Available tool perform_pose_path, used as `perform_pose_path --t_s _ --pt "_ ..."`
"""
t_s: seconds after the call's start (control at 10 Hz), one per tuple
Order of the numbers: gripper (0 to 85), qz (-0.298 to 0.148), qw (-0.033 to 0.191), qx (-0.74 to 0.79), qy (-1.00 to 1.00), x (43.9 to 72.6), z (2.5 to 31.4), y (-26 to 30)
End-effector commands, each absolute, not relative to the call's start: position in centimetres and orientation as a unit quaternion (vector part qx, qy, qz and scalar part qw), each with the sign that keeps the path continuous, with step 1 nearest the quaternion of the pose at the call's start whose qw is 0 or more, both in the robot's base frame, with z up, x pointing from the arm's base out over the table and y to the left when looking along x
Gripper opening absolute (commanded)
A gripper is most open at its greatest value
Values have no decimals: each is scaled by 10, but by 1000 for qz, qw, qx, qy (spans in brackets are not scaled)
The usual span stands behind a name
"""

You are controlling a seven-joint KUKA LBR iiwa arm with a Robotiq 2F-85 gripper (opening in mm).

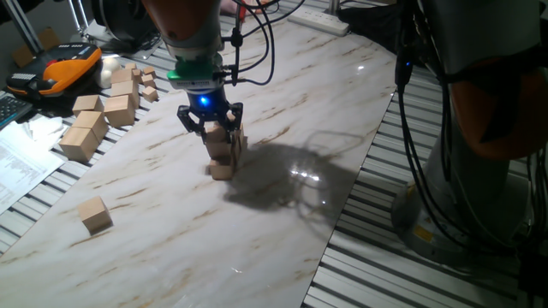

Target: Stack the blocks into a pyramid shape

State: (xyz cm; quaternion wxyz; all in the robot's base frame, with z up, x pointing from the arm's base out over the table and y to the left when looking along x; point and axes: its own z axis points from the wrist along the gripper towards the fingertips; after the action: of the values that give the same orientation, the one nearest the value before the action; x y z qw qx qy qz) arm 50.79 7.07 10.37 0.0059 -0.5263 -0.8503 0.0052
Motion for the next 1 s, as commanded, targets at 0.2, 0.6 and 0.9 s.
perform_pose_path --t_s 0.2,0.6,0.9 --pt "340 5 7 -526 -850 508 104 71" --pt "510 3 7 -526 -850 508 104 71" --pt "510 4 9 -524 -852 509 108 71"
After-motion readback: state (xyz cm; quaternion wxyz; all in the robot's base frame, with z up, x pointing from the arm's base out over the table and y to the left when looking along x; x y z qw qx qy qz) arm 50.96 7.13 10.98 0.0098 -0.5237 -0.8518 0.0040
